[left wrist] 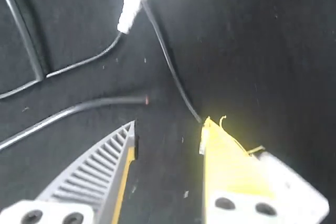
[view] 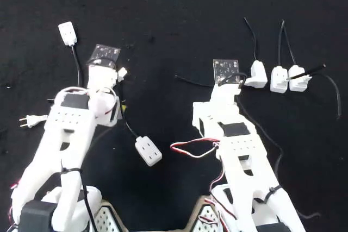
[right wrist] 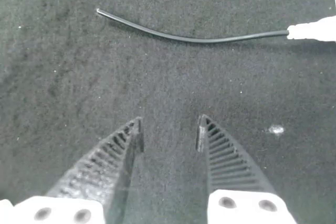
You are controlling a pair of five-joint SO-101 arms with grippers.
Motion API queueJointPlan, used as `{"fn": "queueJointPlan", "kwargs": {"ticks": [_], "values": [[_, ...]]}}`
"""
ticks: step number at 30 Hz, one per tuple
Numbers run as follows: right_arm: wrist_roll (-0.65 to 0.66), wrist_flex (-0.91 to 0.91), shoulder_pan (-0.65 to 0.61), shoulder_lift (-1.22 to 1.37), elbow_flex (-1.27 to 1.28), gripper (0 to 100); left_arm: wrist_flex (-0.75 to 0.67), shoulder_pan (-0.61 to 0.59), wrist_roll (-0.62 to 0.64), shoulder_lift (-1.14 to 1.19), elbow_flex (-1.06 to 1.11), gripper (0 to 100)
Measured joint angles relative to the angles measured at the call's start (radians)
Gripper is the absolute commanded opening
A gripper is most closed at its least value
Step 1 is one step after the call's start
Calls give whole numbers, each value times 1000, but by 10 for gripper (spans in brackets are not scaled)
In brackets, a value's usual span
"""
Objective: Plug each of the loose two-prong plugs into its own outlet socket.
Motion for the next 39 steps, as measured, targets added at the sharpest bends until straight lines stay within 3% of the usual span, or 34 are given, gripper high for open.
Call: {"fn": "queueJointPlan", "kwargs": {"ticks": [5, 9, 17, 21, 26, 32, 39], "values": [[0, 0, 0, 0, 0, 166, -224, 35, 54, 0, 146, 202], [0, 0, 0, 0, 0, 166, -290, 77, 81, 0, 212, 202], [0, 0, 0, 0, 0, 166, -255, 183, 150, 0, 256, 202], [0, 0, 0, 0, 0, 166, -275, 181, 152, 0, 287, 202], [0, 0, 0, 0, 0, 166, -222, 89, 153, 0, 292, 202], [0, 0, 0, 0, 0, 166, -64, 17, 153, -3, 288, 202], [0, 0, 0, 0, 0, 166, -21, -69, 3, -9, 287, 202]]}}
